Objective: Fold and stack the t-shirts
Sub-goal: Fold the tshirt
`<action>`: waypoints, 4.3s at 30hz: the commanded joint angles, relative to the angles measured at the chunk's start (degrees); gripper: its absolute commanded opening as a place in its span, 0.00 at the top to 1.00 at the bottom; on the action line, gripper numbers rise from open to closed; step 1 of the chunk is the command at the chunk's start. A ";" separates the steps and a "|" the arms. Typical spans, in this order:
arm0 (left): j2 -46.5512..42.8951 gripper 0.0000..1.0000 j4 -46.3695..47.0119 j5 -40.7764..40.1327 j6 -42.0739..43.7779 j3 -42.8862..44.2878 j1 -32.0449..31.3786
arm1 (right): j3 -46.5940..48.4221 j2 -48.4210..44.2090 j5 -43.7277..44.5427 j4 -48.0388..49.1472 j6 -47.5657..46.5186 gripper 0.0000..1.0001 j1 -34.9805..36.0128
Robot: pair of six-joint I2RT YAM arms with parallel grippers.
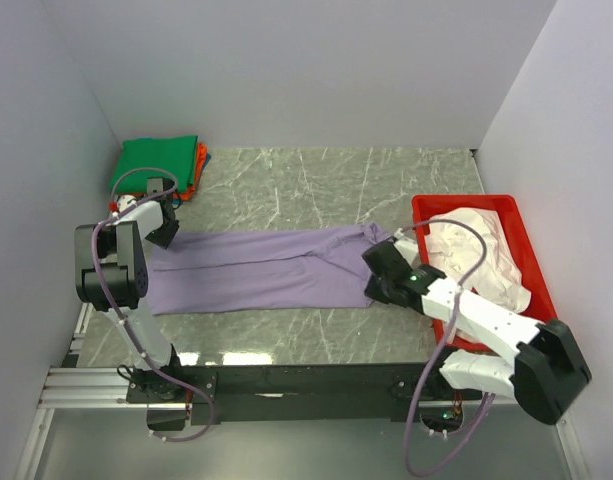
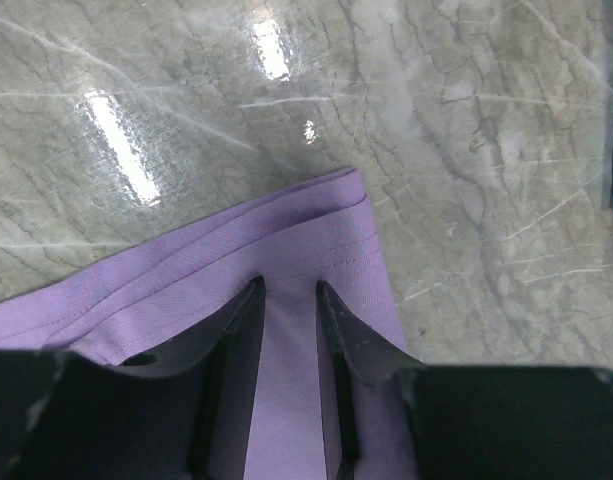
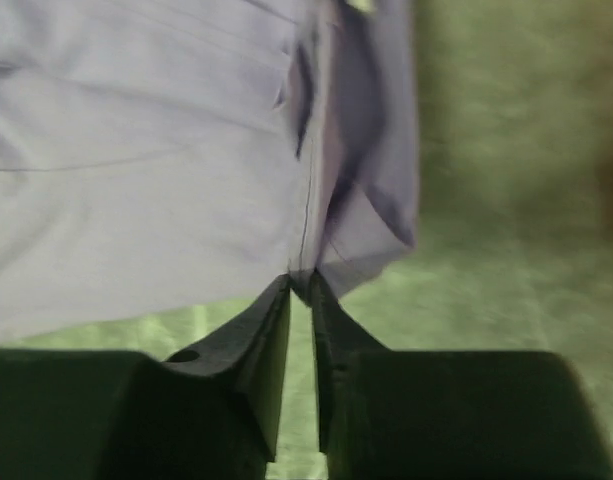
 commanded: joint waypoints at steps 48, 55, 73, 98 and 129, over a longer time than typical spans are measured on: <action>0.81 0.66 -0.66 -0.28 2.12 -0.27 0.50 | 39.84 27.58 2.42 -3.29 -27.78 0.64 -17.01; 1.60 0.66 -0.40 -0.10 2.03 -0.27 0.68 | 51.45 42.80 4.36 -6.02 -32.00 0.64 -17.10; 2.40 0.67 -0.57 -0.19 1.95 -0.10 0.59 | 56.99 52.83 8.32 -7.08 -33.67 0.65 -13.76; 2.40 0.67 -0.93 -0.46 1.68 -0.36 0.59 | 47.68 48.71 3.67 -7.96 -27.17 0.94 -19.29; 2.40 0.67 -1.19 -0.90 1.68 -0.10 0.59 | 32.04 32.35 -11.98 5.49 -18.73 0.71 -31.60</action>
